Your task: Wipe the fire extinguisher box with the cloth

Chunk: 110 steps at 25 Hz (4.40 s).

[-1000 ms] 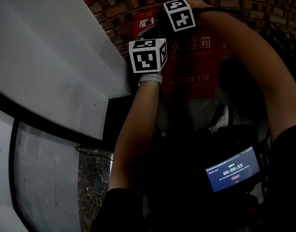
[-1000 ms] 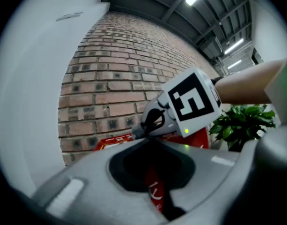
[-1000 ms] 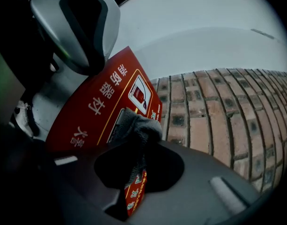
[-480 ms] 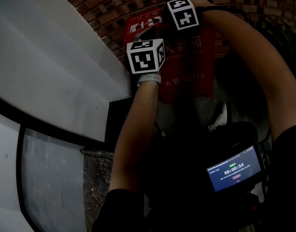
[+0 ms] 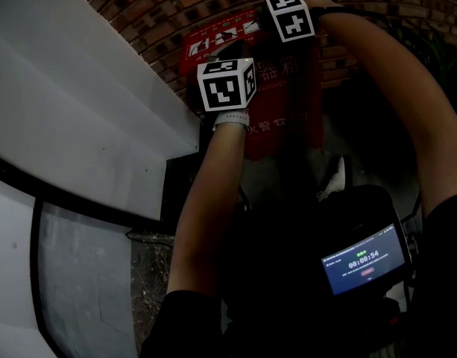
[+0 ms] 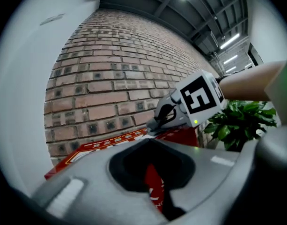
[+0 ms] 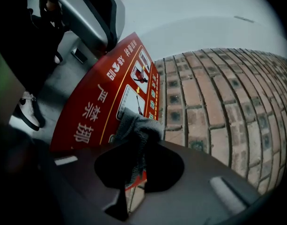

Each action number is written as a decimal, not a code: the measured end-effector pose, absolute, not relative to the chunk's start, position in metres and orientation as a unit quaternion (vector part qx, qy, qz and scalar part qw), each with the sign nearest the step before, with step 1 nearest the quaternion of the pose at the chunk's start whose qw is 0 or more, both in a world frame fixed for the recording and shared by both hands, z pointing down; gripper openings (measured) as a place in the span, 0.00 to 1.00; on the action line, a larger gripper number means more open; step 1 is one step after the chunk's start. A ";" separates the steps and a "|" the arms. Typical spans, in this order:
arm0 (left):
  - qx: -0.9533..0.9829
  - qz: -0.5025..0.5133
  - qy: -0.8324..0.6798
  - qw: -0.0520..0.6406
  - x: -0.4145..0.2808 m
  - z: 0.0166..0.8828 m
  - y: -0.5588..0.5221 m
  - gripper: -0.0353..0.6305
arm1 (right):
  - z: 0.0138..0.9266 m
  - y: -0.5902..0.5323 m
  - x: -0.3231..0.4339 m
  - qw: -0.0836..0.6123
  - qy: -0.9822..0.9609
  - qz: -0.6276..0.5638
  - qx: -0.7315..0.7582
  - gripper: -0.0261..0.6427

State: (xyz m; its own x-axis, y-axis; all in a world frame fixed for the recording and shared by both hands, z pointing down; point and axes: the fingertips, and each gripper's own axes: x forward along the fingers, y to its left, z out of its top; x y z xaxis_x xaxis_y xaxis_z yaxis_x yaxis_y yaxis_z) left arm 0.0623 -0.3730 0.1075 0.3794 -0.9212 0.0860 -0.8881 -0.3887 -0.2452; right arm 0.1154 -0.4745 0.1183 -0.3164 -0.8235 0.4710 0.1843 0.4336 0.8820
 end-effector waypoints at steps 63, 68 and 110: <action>-0.788 -0.068 0.610 0.053 -0.112 0.106 -0.340 0.06 | 0.119 -0.417 -0.102 0.502 -0.672 -0.519 0.164 0.08; -0.792 -0.072 0.603 0.056 -0.100 0.109 -0.345 0.06 | 0.121 -0.419 -0.080 0.508 -0.673 -0.509 0.172 0.08; -0.843 -0.099 0.526 0.059 0.118 0.112 -0.365 0.06 | 0.119 -0.440 0.157 0.534 -0.658 -0.467 0.250 0.08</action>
